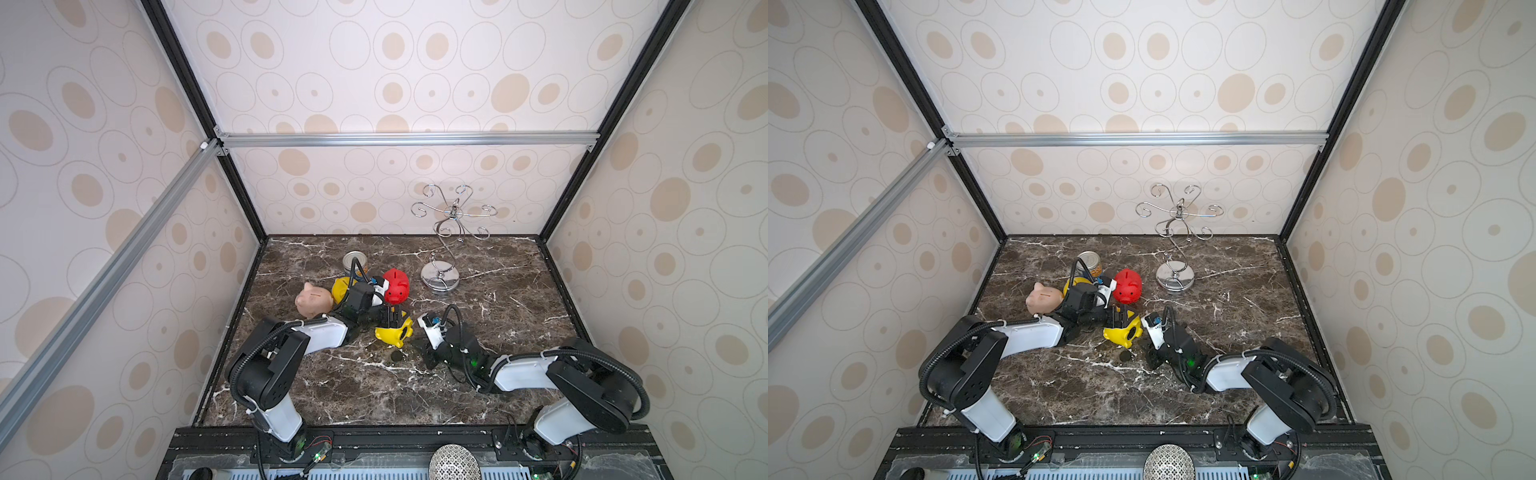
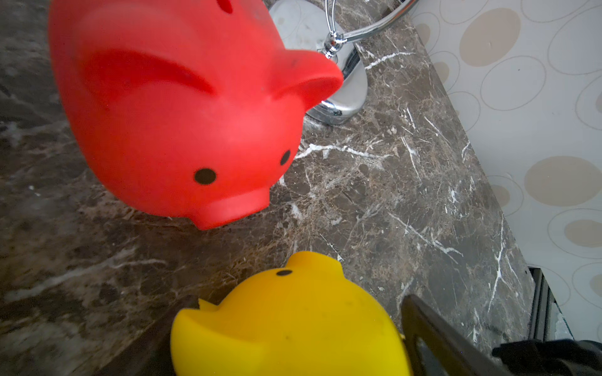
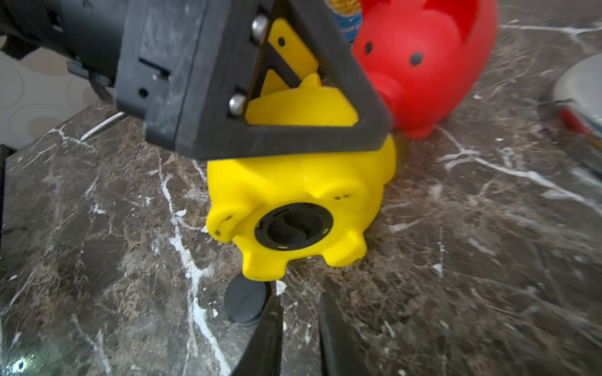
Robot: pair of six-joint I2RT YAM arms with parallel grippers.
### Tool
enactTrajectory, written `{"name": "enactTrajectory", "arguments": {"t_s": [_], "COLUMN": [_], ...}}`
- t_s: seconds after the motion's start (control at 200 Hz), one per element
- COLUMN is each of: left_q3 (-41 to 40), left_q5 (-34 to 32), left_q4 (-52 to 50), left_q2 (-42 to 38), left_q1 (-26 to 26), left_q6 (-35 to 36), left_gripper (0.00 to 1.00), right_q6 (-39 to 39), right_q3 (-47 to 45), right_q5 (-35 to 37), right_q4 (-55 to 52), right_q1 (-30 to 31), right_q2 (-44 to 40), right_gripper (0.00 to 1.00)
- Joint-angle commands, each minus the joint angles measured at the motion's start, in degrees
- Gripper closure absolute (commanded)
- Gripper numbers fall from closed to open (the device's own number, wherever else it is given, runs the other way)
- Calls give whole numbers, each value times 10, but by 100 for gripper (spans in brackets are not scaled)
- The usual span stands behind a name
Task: Open piggy banks
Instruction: Open the lid on the piggy bank.
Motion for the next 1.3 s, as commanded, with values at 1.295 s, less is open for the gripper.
{"name": "enactTrajectory", "arguments": {"t_s": [1.295], "left_q3": [-32], "left_q5": [5], "left_q4": [-10], "left_q2": [17], "left_q1": [7], "left_q6": [1], "left_gripper": [5], "right_q6": [-299], "right_q3": [26], "right_q5": [149], "right_q4": [250], "right_q1": [58], "right_q2": [168], "right_gripper": [77]}}
